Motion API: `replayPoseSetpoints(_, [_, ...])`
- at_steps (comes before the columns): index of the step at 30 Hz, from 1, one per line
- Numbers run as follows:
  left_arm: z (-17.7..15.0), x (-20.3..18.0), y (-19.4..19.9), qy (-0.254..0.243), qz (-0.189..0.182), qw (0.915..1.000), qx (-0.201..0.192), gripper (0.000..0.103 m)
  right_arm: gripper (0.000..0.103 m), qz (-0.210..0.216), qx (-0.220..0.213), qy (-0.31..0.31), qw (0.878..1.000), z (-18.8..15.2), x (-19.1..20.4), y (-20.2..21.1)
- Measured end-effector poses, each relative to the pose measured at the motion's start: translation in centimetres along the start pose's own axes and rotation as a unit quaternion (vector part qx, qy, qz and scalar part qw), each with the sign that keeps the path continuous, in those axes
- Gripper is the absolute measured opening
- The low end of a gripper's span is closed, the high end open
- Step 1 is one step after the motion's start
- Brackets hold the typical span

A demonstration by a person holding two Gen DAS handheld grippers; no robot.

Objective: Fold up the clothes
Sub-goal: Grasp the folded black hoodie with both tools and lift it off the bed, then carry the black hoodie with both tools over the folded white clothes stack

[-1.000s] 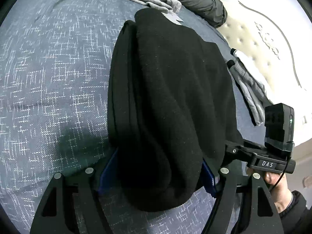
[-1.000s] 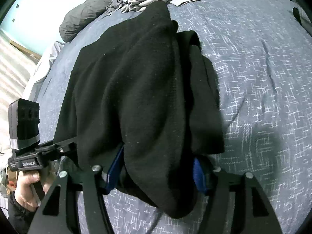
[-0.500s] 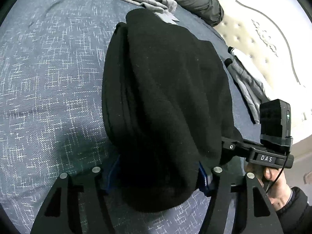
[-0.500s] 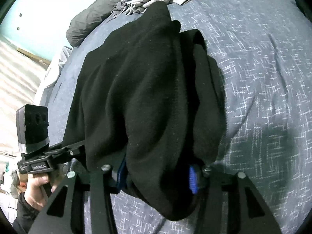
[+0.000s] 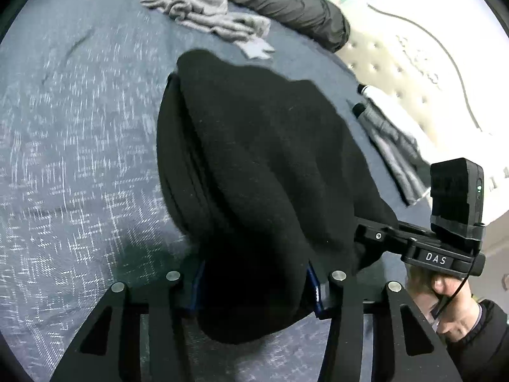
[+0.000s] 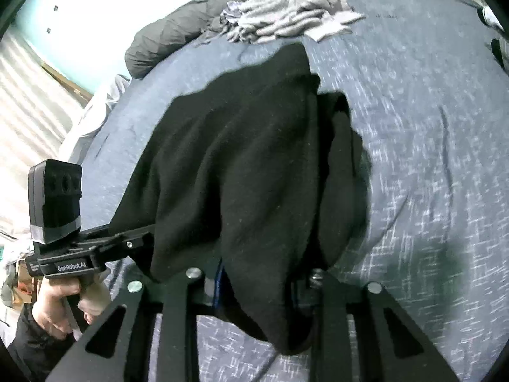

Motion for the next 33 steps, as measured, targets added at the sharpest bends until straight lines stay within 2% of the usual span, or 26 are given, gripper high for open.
replayPoseSetpoints(5, [0.3,-1.3,1.6,-0.013,-0.006,0.9998,-0.016,0.051,0.027,-0.012,-0.016,0.025,0.999,1.3,1.0,1.9])
replayPoseSetpoints(11, [0.6,-3.6,1.3,-0.031,0.007,0.9993,-0.021,0.05,0.027,-0.034,-0.006,0.05,0.998,1.7,1.3,3.2])
replayPoseSetpoints(16, [-0.2,-3.9,3.5,-0.04,0.007,0.9987,-0.03,0.049,0.026,-0.037,-0.017,0.058,0.998,1.7,1.6,4.6])
replayPoseSetpoints(21, [-1.4,-5.1,3.9,-0.049,0.008,0.9984,-0.027,0.049,0.026,-0.041,-0.022,0.063,0.997,1.0,1.5,6.2])
replayPoseSetpoints(28, [-4.0,-3.1,0.6,-0.009,0.018,0.9995,0.022,0.053,0.029,-0.028,0.026,0.015,0.999,-2.3,-1.0,4.4])
replayPoseSetpoints(31, [-4.4,-1.9,-0.5,0.014,0.022,0.9988,0.042,0.059,0.037,-0.02,0.037,0.0,0.999,-2.7,-1.6,3.6])
replayPoseSetpoints(33, [-4.3,-1.4,-0.8,0.02,0.023,0.9986,0.044,0.066,0.042,-0.016,0.043,-0.004,0.999,-2.8,-1.9,3.1])
Point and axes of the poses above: each gripper's, at about its wrist camera, not at the fingertips, and y roughly against the way its jaws point, x to its left, z to its top, the point moved 3 cm from there along -y, roughly the way its jaws point, and after that the axes turned 12 degrees about y, right-handed, at the moved point
